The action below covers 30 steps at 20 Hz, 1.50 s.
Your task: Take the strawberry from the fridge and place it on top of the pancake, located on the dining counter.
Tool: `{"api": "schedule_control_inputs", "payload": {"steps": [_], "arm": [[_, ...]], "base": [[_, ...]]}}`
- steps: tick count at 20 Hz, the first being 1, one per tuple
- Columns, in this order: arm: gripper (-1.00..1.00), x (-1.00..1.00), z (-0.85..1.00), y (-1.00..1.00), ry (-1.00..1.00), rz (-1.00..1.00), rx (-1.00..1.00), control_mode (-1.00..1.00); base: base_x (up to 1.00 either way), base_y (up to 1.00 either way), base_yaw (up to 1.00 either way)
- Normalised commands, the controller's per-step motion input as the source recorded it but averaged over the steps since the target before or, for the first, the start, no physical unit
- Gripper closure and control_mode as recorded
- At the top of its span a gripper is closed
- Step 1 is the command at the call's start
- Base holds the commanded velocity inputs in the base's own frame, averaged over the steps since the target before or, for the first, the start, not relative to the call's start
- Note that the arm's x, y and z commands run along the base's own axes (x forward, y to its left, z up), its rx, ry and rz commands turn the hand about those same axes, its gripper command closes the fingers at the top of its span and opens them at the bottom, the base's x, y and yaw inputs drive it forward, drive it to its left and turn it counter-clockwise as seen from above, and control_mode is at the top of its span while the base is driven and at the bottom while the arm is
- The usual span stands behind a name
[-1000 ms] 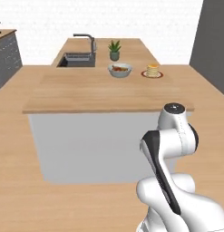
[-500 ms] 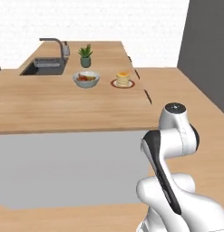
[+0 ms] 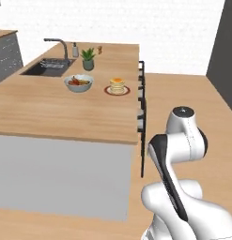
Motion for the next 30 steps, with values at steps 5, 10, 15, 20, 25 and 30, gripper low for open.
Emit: {"api": "schedule_control_inputs", "payload": {"steps": [5,10,15,20,25,30], "arm": [[1.00,0.00,0.00,0.00,0.00,0.00,0.00,1.00],[1.00,0.00,0.00,0.00,0.00,0.00,0.00,1.00],[1.00,0.00,0.00,0.00,0.00,0.00,0.00,1.00],[1.00,0.00,0.00,0.00,0.00,0.00,0.00,1.00],[1.00,0.00,0.00,0.00,0.00,0.00,0.00,1.00],[1.00,0.00,0.00,0.00,0.00,0.00,0.00,1.00]], "base": [[0.34,-1.00,0.49],[0.08,-0.97,0.61],[0.09,-1.00,0.62],[0.08,-1.00,0.60],[0.00,-1.00,0.55],[0.00,-1.00,0.46]]}}
